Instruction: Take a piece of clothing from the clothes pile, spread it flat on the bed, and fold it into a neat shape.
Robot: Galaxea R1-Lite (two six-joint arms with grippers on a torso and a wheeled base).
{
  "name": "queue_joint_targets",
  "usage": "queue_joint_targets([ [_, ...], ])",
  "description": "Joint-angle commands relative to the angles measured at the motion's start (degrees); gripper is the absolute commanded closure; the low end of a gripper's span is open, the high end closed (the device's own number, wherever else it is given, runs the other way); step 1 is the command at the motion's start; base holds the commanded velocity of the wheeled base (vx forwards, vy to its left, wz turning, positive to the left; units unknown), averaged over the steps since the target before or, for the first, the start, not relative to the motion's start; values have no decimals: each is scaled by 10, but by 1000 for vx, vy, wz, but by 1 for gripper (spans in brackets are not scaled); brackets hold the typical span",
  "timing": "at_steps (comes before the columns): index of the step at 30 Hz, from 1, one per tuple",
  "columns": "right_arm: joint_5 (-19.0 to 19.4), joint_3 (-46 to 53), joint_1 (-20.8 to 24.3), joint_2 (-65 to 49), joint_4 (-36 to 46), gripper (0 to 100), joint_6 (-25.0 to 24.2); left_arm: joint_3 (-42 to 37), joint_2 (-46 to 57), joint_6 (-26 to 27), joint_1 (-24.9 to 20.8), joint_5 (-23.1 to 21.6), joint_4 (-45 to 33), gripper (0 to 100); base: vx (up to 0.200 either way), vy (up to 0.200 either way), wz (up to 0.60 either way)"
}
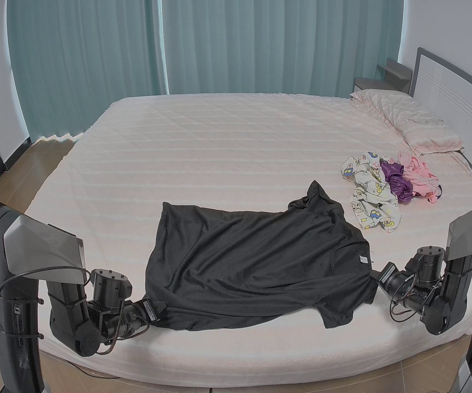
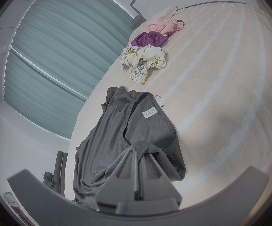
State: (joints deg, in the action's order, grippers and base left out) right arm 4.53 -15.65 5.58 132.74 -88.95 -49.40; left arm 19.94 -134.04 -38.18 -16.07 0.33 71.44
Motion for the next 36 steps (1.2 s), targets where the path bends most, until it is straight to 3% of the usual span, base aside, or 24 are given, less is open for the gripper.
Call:
queue_joint_targets([
  [1, 0, -3, 1, 9, -10, 100, 0, 7, -12, -1, -3, 1, 0, 100, 0, 0, 0],
  [5, 1, -3, 0, 8, -10, 100, 0, -2, -15, 3, -3, 5, 0, 100, 0, 0, 0],
  [9, 0, 4, 0, -1, -10, 100, 8, -26, 54, 12, 3, 6, -12, 100, 0, 0, 0],
  [15, 1, 28, 0, -7, -10, 100, 40, -33, 144, 29, 3, 6, -114, 100, 0, 0, 0],
  [19, 11, 52, -1, -40, -10, 100, 50, -32, 174, 30, 4, 6, -138, 100, 0, 0, 0],
  [23, 55, 91, -7, -84, -9, 100, 70, -32, 187, 31, 12, 6, -140, 100, 0, 0, 0],
  [24, 84, 115, -9, -98, -9, 100, 95, -32, 189, 33, 18, 6, -139, 100, 0, 0, 0],
  [25, 84, 115, -9, -98, -9, 100, 95, -32, 189, 33, 18, 6, -139, 100, 0, 0, 0],
  [26, 113, 136, -20, -103, -9, 100, 131, -32, 195, 37, 23, 6, -143, 100, 0, 0, 0],
  [28, 127, 143, -26, -104, -9, 100, 149, -32, 204, 41, 23, 6, -157, 100, 0, 0, 0],
  [36, 184, 157, -63, -147, -6, 100, 156, -25, 271, 43, 28, 1, -228, 100, 0, 0, 0],
])
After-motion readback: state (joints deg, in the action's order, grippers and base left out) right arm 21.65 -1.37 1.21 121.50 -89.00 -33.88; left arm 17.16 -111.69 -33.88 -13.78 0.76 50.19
